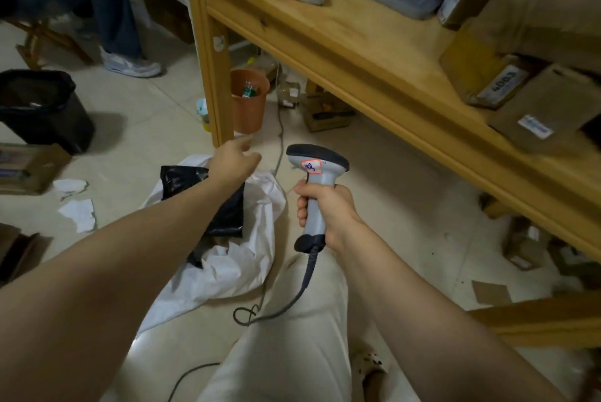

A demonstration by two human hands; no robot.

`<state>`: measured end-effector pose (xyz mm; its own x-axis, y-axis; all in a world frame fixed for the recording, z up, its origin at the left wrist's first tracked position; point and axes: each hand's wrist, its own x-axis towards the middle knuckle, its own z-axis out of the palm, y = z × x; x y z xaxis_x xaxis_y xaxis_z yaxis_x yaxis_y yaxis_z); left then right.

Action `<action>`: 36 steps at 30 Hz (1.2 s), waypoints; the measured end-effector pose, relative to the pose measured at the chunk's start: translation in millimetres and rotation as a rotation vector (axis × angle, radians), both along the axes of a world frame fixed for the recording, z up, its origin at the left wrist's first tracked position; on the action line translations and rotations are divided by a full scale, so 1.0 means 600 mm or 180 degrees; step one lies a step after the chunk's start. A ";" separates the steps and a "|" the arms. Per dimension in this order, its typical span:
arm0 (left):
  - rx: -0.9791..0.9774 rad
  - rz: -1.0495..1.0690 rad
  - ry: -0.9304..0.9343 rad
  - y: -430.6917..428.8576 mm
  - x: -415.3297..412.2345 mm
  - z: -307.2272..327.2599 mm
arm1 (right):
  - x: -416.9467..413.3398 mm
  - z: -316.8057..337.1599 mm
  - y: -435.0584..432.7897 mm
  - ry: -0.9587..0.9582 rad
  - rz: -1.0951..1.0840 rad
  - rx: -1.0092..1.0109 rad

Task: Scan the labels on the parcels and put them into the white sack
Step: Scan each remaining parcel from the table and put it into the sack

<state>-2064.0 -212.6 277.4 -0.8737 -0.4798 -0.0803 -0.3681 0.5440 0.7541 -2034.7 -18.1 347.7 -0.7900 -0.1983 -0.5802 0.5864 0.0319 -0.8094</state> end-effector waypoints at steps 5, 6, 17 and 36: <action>-0.0675 -0.0766 0.0484 0.103 -0.010 0.090 | 0.016 0.048 0.061 0.0372 -0.0395 -0.0069; -0.0800 -0.0915 0.0570 0.124 -0.010 0.111 | 0.020 0.059 0.077 0.0443 -0.0508 -0.0117; -0.1148 -0.1423 0.1528 0.364 -0.064 0.329 | 0.037 0.185 0.284 0.1310 -0.1584 -0.0405; 0.3098 -0.0131 -0.0170 0.496 -0.253 0.508 | -0.064 0.192 0.374 0.1197 -0.1541 -0.0251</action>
<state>-2216.0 85.3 582.2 -0.8720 -0.1518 -0.4654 -0.4095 -0.2948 0.8634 -2072.9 206.0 462.7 -0.9486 0.2031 -0.2427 0.1933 -0.2351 -0.9526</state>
